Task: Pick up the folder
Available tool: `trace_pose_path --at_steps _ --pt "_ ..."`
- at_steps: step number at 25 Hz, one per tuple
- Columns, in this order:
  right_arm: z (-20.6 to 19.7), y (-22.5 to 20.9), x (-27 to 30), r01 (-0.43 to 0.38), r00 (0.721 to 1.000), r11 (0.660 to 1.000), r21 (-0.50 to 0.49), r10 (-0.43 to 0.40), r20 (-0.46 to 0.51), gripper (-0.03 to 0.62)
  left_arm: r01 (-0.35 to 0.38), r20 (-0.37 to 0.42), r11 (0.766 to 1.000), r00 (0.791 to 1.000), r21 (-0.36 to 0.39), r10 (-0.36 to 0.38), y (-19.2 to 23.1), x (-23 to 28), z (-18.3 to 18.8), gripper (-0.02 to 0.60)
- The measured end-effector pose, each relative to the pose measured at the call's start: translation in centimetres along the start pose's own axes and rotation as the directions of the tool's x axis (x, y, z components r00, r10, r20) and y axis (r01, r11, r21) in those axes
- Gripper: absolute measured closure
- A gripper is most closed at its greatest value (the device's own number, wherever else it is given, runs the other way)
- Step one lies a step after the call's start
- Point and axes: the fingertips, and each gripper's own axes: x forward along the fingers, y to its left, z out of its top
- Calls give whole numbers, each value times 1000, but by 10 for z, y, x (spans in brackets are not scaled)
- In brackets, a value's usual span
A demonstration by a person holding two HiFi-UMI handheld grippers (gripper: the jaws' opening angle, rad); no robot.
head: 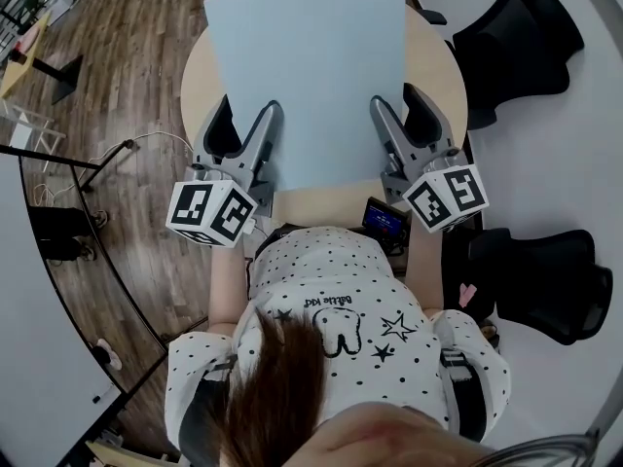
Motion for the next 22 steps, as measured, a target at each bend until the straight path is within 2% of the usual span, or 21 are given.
trace_pose_path --at_steps 22 --pt "-1 -7 2 8 1000 1000 31 -7 -15 354 -9 -27 1000 1000 -22 8 1 6 -3 270"
